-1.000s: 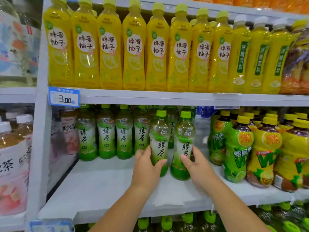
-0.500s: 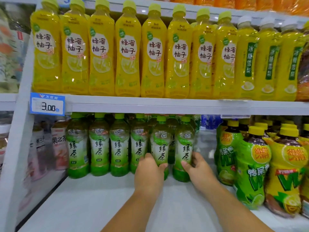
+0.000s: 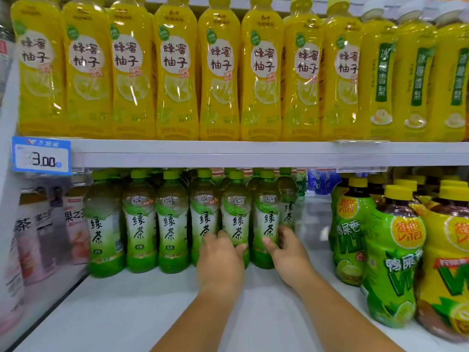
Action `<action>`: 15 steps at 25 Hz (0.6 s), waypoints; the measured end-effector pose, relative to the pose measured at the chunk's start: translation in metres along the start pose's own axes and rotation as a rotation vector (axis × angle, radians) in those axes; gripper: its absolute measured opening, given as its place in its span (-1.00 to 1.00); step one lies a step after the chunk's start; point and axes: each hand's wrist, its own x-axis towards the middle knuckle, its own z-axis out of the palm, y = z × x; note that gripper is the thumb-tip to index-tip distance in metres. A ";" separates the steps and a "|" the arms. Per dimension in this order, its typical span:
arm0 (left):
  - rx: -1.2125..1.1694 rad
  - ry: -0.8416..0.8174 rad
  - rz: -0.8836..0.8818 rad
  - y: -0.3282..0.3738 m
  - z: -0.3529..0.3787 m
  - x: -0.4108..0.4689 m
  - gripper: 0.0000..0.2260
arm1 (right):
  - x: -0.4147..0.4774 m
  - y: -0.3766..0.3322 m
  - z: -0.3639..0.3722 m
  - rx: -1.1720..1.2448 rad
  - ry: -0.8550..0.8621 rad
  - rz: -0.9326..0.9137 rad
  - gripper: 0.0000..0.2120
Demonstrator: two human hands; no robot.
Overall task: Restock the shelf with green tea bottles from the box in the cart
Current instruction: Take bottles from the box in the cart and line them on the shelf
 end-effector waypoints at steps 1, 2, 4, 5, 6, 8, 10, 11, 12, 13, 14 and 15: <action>0.021 0.008 0.007 -0.001 0.003 0.000 -0.65 | -0.001 0.001 0.001 0.013 0.004 -0.002 -0.64; 0.039 0.020 0.014 -0.001 0.006 0.000 -0.64 | -0.001 0.002 0.002 0.032 0.004 -0.003 -0.63; 0.044 0.046 0.015 -0.001 0.012 0.000 -0.62 | -0.002 0.004 0.002 0.053 0.000 -0.009 -0.61; 0.036 0.056 0.009 -0.001 0.014 0.002 -0.62 | -0.001 0.004 0.002 0.054 -0.003 -0.016 -0.60; 0.024 0.067 0.001 -0.002 0.016 0.003 -0.62 | -0.001 0.004 0.003 0.047 -0.003 -0.023 -0.59; -0.007 0.096 0.005 -0.004 0.019 0.005 -0.65 | 0.000 0.006 0.003 0.015 0.003 -0.038 -0.58; -0.044 0.127 0.023 -0.006 0.019 0.005 -0.72 | 0.000 0.007 0.003 -0.007 0.012 -0.043 -0.56; -0.059 0.137 0.024 -0.007 0.018 0.005 -0.75 | 0.000 0.007 0.004 -0.015 0.018 -0.039 -0.56; -0.074 0.144 0.020 -0.008 0.017 0.006 -0.77 | 0.000 0.007 0.004 -0.026 0.025 -0.032 -0.57; -0.088 0.149 0.012 -0.009 0.015 0.007 -0.77 | 0.000 0.008 0.003 -0.041 0.034 -0.027 -0.60; -0.098 0.151 0.003 -0.009 0.014 0.008 -0.77 | -0.001 0.008 0.003 -0.049 0.038 -0.026 -0.64; -0.104 0.151 -0.003 -0.010 0.013 0.008 -0.76 | -0.001 0.009 0.003 -0.043 0.037 -0.028 -0.68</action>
